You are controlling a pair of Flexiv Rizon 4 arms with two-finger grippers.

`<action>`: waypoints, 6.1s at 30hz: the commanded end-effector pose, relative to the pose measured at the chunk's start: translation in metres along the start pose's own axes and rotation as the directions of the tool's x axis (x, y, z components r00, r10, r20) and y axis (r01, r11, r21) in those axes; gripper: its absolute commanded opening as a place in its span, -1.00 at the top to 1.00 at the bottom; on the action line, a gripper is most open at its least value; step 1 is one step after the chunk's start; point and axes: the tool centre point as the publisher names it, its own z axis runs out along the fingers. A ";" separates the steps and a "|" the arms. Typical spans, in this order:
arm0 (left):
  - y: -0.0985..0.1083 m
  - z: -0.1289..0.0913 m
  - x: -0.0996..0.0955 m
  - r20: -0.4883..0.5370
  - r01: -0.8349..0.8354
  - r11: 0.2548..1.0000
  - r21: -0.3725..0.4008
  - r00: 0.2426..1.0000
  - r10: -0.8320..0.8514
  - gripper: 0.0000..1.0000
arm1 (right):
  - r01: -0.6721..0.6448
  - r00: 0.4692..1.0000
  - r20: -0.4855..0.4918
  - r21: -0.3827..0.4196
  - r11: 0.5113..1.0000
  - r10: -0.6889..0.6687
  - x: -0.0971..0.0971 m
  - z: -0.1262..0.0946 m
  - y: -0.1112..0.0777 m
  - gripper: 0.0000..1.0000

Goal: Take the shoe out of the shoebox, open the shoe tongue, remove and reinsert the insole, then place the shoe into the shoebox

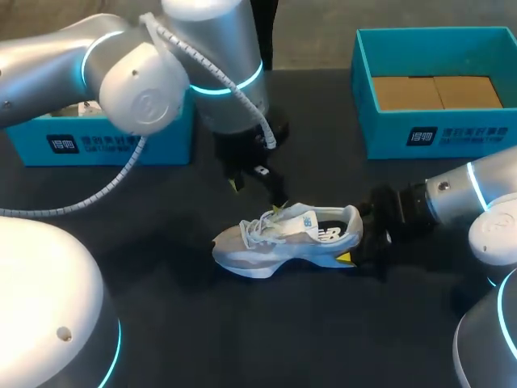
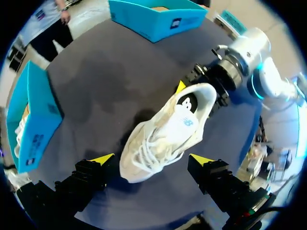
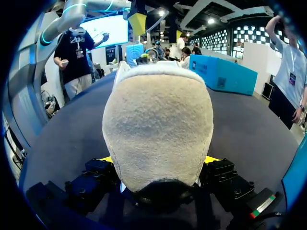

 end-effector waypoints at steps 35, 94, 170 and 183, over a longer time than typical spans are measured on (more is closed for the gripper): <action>-0.040 0.041 0.071 0.145 0.490 0.868 0.079 0.856 -0.496 -1.00 | -0.001 1.000 0.001 0.006 1.000 0.001 0.000 0.003 0.001 1.00; -0.003 0.075 0.033 0.403 0.669 0.739 0.087 0.654 -0.640 -1.00 | -0.001 1.000 0.001 0.006 1.000 0.001 0.000 0.003 0.001 1.00; 0.085 0.081 -0.027 0.267 0.788 0.616 0.014 0.590 -0.762 -0.22 | -0.001 1.000 0.001 0.006 1.000 0.001 0.000 0.003 0.001 1.00; 0.087 0.074 -0.026 0.247 0.788 0.615 0.027 0.591 -0.768 -0.56 | -0.001 1.000 0.001 0.006 1.000 0.001 0.000 0.003 0.001 1.00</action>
